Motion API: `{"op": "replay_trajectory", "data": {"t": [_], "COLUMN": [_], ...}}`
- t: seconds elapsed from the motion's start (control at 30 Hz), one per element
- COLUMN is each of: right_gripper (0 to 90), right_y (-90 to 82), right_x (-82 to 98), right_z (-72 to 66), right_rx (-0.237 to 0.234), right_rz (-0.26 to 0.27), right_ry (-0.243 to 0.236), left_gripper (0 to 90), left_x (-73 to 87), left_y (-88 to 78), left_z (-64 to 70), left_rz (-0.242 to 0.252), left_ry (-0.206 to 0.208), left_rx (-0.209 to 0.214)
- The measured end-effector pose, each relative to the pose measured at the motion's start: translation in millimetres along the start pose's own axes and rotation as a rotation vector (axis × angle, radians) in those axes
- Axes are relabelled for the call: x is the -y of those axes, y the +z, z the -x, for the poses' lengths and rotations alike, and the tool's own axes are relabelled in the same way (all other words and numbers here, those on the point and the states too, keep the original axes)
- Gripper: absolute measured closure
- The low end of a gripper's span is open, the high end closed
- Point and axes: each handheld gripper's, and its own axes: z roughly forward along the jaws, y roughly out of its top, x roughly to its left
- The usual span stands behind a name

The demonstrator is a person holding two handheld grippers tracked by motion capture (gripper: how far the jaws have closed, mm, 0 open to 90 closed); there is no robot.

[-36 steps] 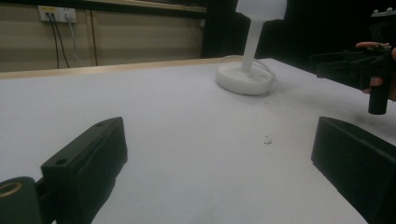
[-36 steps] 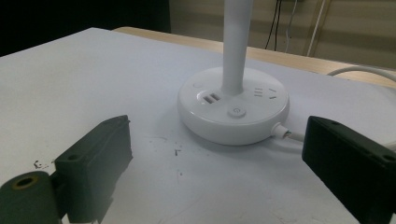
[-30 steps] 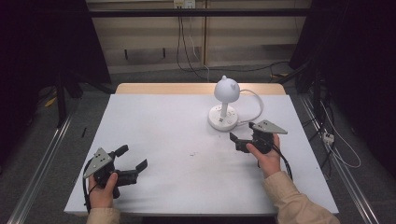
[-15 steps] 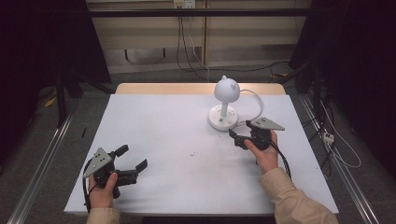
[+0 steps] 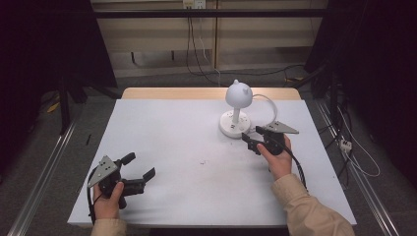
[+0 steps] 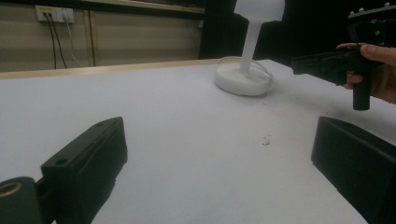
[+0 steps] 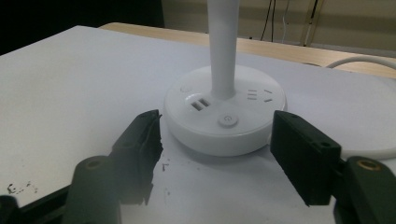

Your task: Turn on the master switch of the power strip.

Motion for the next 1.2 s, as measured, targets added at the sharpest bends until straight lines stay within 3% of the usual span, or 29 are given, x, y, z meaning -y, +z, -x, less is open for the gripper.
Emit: {"op": "replay_trajectory", "data": {"t": [0.9,1.2], "right_gripper": [64.8,78.2], "right_y": [13.9,18.6], "right_x": [-6.4,-3.5], "right_z": [2.3,6.2], "right_rx": [-0.016,-0.022], "right_rz": [-0.039,-0.056], "right_ry": [0.010,0.020], "left_gripper": [3.3,3.3], "left_x": [-0.2,0.1], "left_y": [-0.4,0.1], "left_z": [-0.6,-1.1], "left_rz": [0.002,0.003], "left_ry": [-0.005,-0.006], "left_rx": [0.004,0.000]}}
